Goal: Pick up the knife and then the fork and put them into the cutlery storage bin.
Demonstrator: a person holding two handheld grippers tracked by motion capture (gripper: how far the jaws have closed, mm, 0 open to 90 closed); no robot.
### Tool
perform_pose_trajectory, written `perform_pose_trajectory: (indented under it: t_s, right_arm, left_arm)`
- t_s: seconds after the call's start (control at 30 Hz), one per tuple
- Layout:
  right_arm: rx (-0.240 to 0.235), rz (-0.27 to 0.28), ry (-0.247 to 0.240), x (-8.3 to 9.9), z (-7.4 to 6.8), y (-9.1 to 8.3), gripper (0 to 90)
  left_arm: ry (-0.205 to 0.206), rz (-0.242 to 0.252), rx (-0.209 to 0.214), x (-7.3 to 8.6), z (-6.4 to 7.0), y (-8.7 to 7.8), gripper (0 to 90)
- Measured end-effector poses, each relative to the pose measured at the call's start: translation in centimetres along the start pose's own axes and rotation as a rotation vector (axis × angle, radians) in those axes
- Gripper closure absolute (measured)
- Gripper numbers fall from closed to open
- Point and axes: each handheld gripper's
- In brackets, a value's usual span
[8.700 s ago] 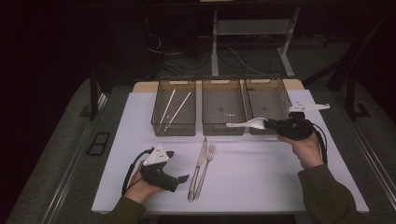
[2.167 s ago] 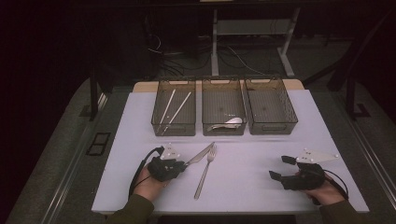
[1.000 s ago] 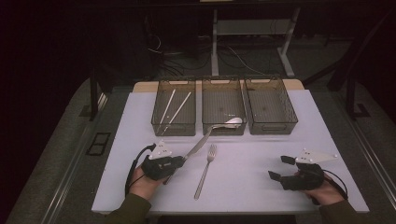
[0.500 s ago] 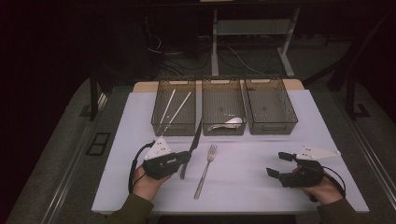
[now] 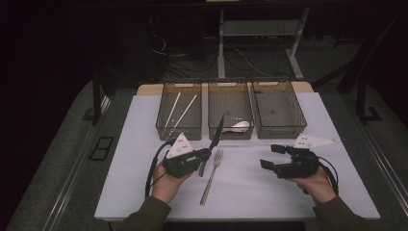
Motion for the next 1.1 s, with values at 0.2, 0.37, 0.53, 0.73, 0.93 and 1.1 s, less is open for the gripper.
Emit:
perform_pose_trajectory:
  t_s: [0.2, 0.37, 0.53, 0.73, 0.93, 1.1]
  right_arm:
    - [-0.034, 0.057, 0.015, -2.2, -0.5, 1.1, 32.6]
    - [-0.071, 0.085, 0.017, -3.6, -1.5, 2.3, 37.2]
    - [-0.109, 0.075, 0.039, -4.5, -2.1, 3.7, 45.0]
    - [-0.151, 0.06, 0.062, -5.0, -2.8, 5.1, 55.6]
    - [-0.175, 0.058, 0.082, -5.4, -3.1, 6.0, 64.9]
    - [-0.169, 0.047, 0.076, -5.3, -3.2, 6.0, 71.5]
  left_arm:
    - [0.026, 0.011, -0.019, -1.5, 0.3, 2.4, 79.2]
    - [0.042, 0.006, -0.041, -2.0, 0.7, 4.3, 79.2]
    - [0.047, 0.014, -0.052, -2.0, 1.2, 4.9, 79.2]
    - [0.054, 0.014, -0.06, -1.9, 1.3, 4.9, 79.1]
    - [0.062, 0.016, -0.068, -1.8, 1.4, 5.0, 79.1]
    - [0.068, 0.022, -0.075, -1.8, 1.5, 4.9, 79.1]
Point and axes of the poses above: each handheld gripper's, and its own axes: y roughly forward along the jaws, x roughly out of its underside, z roughly to its right, and after that the axes turned 15 degrees about x, right-handed
